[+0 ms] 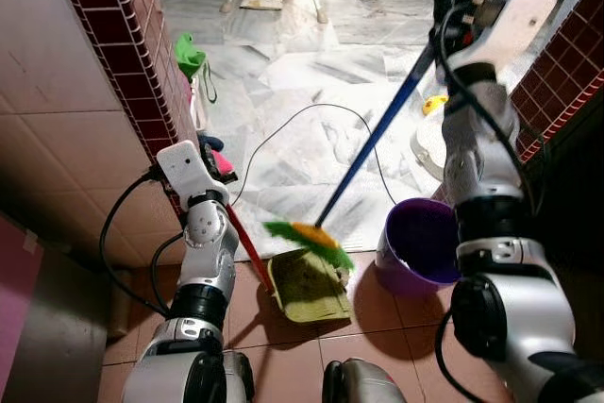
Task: Sweep floor
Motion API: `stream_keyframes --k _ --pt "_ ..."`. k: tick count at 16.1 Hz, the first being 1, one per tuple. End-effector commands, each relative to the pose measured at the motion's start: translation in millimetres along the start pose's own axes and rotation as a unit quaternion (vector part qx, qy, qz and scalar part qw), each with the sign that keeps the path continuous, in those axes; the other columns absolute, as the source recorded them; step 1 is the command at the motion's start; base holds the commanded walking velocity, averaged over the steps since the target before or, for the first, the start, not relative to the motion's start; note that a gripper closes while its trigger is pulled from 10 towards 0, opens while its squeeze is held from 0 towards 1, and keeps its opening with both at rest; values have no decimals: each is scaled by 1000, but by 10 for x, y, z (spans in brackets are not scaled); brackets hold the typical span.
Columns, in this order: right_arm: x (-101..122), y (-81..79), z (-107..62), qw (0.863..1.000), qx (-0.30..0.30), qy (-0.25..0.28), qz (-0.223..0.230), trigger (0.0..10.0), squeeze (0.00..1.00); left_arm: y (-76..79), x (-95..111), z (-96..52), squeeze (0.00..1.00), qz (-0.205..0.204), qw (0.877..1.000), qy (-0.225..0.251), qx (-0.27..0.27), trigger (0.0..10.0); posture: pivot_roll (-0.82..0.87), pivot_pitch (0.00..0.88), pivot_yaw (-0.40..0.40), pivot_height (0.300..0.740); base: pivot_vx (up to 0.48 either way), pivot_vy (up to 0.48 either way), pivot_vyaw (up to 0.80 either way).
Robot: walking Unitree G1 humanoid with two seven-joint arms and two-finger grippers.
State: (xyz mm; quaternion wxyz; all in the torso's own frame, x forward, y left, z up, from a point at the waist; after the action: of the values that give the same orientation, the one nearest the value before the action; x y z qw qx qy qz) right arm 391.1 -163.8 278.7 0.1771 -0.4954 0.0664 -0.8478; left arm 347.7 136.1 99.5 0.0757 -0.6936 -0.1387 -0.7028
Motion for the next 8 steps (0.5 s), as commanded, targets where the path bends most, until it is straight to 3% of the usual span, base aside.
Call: stream_keyframes --k 1,3,6,8 --pt "230 -56 95 999 23 45 -20 10000 0 20 126 56 0 -18 1000 23 8 10000 -153 0 -48 740 0 0 0" --pt "268 -34 92 996 32 51 -68 10000 0 14 169 74 0 -17 999 36 10 10000 -156 0 -47 740 0 0 0" --pt "254 143 -117 977 54 46 -200 10000 0 -52 314 127 0 -21 997 68 22 10000 -156 0 -43 740 0 0 0" --pt "180 269 -286 976 49 25 -213 10000 0 -108 386 150 0 -21 996 82 30 10000 -158 0 -39 740 0 0 0"
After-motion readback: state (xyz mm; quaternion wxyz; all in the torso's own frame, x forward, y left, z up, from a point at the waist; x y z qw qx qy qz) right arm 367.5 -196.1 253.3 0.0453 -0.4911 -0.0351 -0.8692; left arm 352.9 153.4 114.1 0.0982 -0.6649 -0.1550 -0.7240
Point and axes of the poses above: a point about 5 cm out from each wrist's last joint towards the gripper, its own z axis pointing out of the wrist towards the gripper, its own x axis along the axis of the wrist's last joint, y = z × x, the point moved 1 cm from there along z, pointing out of the wrist towards the gripper, and after that the axes turned 10 degrees about z, right-handed, at the moved point
